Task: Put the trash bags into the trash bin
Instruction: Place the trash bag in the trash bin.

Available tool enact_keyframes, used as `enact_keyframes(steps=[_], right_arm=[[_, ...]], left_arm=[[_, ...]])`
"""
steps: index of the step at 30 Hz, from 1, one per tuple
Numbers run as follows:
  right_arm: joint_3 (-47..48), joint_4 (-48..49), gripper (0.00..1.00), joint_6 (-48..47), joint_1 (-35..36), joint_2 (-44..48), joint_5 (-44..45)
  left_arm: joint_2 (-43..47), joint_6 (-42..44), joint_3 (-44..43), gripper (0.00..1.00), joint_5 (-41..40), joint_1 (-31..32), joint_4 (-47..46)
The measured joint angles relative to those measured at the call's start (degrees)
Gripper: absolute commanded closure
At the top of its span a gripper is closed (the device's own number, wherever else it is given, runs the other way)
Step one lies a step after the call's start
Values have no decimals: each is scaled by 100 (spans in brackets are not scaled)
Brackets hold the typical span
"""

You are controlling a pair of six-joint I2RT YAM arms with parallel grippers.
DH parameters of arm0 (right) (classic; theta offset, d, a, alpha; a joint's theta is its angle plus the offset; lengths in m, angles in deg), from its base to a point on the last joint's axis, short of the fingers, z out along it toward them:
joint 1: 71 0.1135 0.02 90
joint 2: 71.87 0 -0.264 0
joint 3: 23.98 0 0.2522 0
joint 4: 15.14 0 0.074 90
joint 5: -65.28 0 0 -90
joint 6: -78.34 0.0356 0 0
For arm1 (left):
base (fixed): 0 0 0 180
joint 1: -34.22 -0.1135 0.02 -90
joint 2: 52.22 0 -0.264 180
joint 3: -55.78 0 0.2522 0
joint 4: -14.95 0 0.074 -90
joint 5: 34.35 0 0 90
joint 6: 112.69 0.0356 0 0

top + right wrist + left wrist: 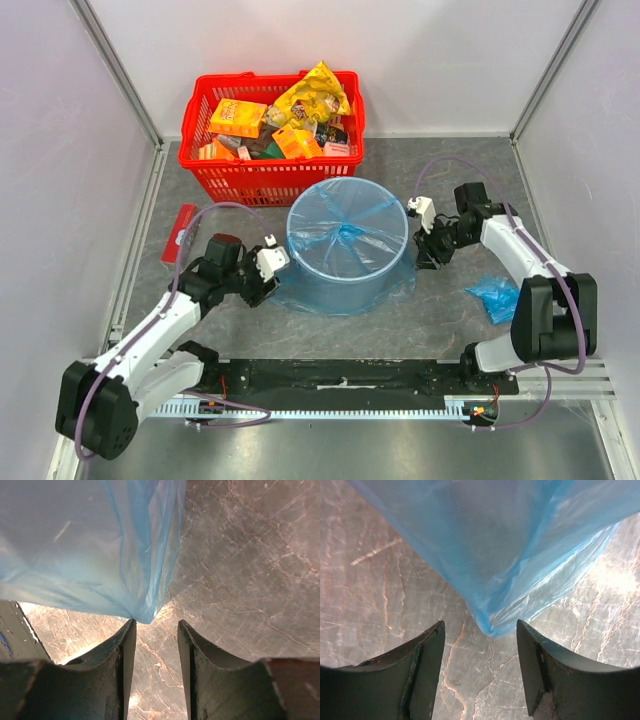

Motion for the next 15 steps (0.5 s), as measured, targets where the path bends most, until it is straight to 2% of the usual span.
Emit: enact_keyframes(steps=[7, 10, 15], right_arm=[[225, -223, 42, 76, 0, 459, 26], [332, -306, 36, 181, 0, 636, 109], [442, -306, 33, 356, 0, 828, 374]], left_arm=[[680, -4, -688, 32, 275, -2, 772], [754, -4, -1414, 32, 372, -2, 1237], [592, -28, -2918, 32, 461, -2, 1821]])
